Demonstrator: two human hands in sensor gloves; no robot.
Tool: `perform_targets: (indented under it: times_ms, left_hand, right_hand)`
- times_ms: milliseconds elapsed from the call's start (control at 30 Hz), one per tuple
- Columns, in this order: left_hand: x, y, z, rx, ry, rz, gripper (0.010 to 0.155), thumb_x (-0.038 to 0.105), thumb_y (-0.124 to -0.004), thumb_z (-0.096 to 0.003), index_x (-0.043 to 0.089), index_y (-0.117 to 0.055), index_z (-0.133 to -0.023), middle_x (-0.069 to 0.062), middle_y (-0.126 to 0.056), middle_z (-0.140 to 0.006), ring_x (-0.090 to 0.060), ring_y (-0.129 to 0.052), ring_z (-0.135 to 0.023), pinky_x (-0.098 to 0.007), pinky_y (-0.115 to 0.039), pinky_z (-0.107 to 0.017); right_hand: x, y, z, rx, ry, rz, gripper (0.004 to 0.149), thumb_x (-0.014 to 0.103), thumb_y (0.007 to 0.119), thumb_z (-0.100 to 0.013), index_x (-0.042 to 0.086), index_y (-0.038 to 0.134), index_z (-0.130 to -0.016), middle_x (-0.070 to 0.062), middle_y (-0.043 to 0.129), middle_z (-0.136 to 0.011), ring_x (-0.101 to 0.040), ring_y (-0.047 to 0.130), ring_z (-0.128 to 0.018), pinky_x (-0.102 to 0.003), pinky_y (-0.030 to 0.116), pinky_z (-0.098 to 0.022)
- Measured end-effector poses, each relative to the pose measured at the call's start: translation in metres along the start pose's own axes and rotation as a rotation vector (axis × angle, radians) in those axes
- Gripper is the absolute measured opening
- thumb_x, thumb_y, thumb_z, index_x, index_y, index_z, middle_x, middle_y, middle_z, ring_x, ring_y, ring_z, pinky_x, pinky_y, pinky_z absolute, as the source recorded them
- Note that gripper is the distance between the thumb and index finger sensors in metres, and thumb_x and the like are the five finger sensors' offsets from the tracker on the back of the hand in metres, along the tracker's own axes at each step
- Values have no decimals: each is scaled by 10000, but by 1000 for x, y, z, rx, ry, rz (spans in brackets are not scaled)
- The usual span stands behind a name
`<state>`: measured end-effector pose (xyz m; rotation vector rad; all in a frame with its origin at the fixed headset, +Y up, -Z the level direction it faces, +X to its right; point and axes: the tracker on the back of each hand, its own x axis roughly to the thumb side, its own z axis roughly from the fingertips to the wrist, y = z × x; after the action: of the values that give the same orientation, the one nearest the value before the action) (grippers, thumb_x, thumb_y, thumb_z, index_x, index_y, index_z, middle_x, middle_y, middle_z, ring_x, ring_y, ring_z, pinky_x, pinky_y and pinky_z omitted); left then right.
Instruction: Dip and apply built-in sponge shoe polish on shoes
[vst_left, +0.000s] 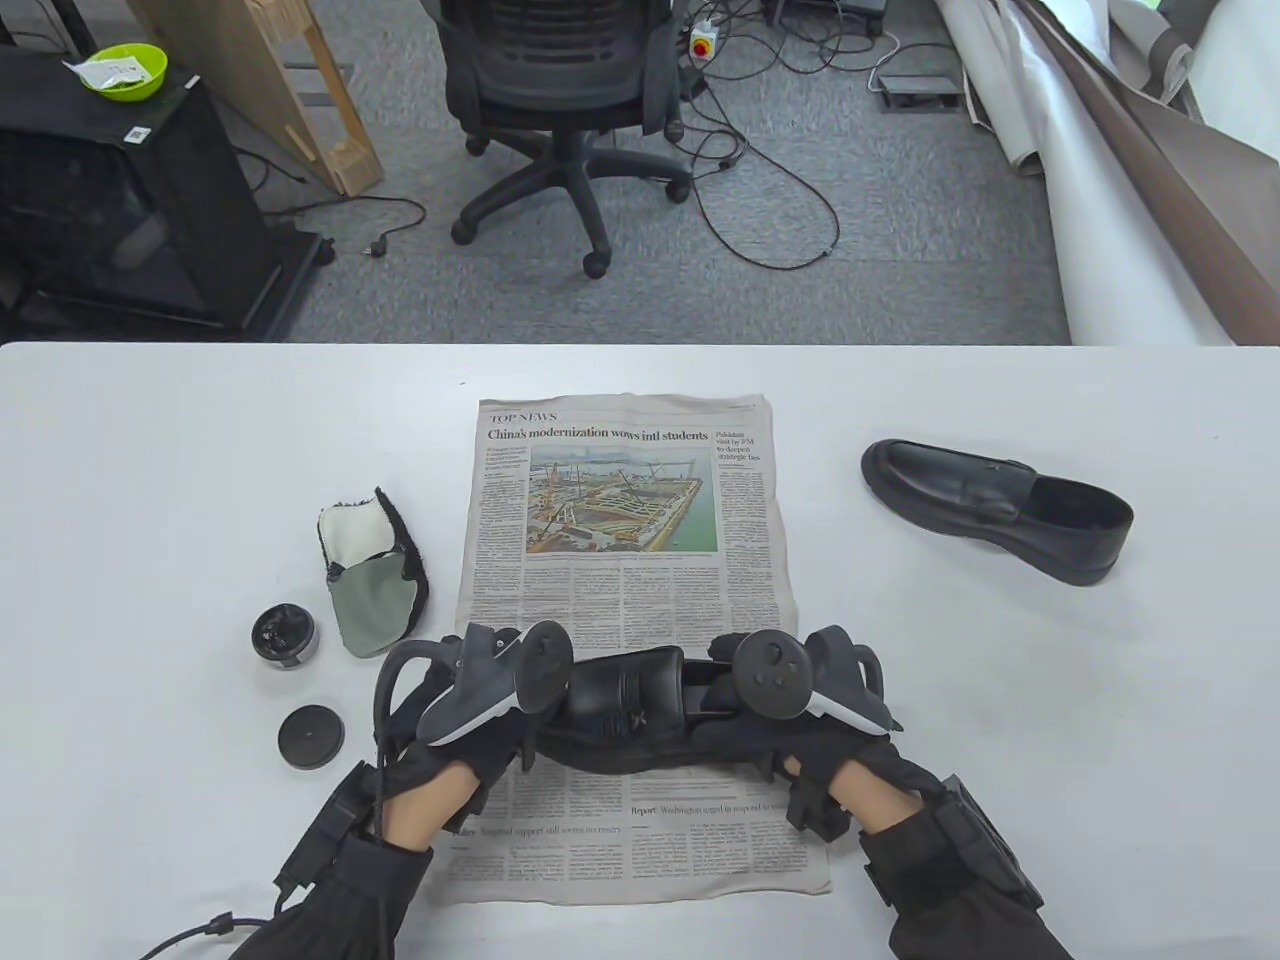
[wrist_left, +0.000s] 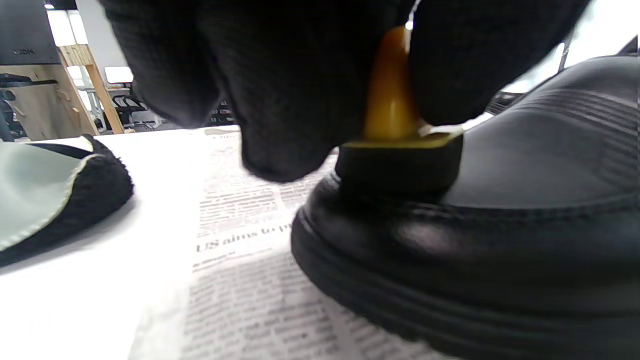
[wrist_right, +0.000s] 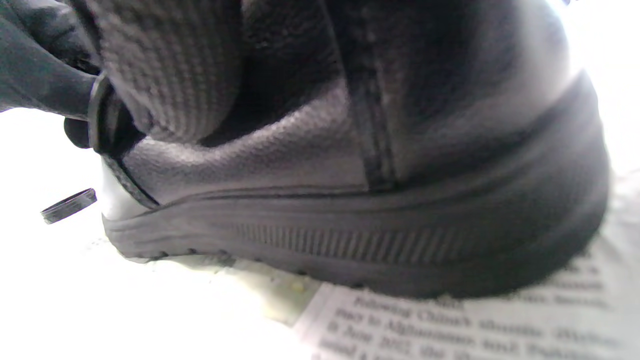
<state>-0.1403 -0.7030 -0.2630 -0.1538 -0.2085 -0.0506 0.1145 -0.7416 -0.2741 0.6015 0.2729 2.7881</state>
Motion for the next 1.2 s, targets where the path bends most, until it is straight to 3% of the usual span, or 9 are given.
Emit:
perform_targets:
  times_ms: [300,433,767,1000,1200]
  left_hand:
    - [19,-2,3,11,-125,86,508,497,-902,-418,238,-841,-852,-25,-996,-709,-72,-1055,-441,-456,-830,-627]
    - [23,-5,-4,90,-99,117,507,503,-899,-416,239,-847,-846,-24,-1003,-696,-70,-1054,-426,-453,-838,-616]
    - [9,-6,-23,138,12,109,508,501,-912,-407,231,-857,-834,-29,-1011,-670,-72,-1047,-396,-457,-841,-602]
    - [-14,-5,-23,73,94,60,505,502,-917,-408,225,-863,-827,-33,-1014,-654,-65,-1044,-379,-453,-845,-595]
    - [-16,3,-4,-45,85,23,509,493,-924,-411,217,-858,-834,-31,-1024,-659,-57,-1048,-375,-443,-856,-580]
  right_hand:
    - [-1,0,0,7,-15,-12,484,583,869,-293,298,945,-677,18,608,-1011,-340,721,-879,-562,664,-687]
    - [-2,0,-1,20,-27,-6,479,578,879,-291,300,946,-675,23,600,-1014,-338,715,-884,-564,662,-688]
    - [-2,0,-1,21,-30,-3,479,572,885,-289,297,946,-676,16,598,-1014,-339,718,-881,-566,665,-684]
    - [-2,0,-1,15,-21,7,481,573,881,-291,291,945,-676,14,601,-1010,-335,726,-876,-563,673,-682]
    - [-1,0,0,11,-5,12,478,570,883,-290,290,945,-673,9,604,-1008,-335,734,-871,-563,676,-682]
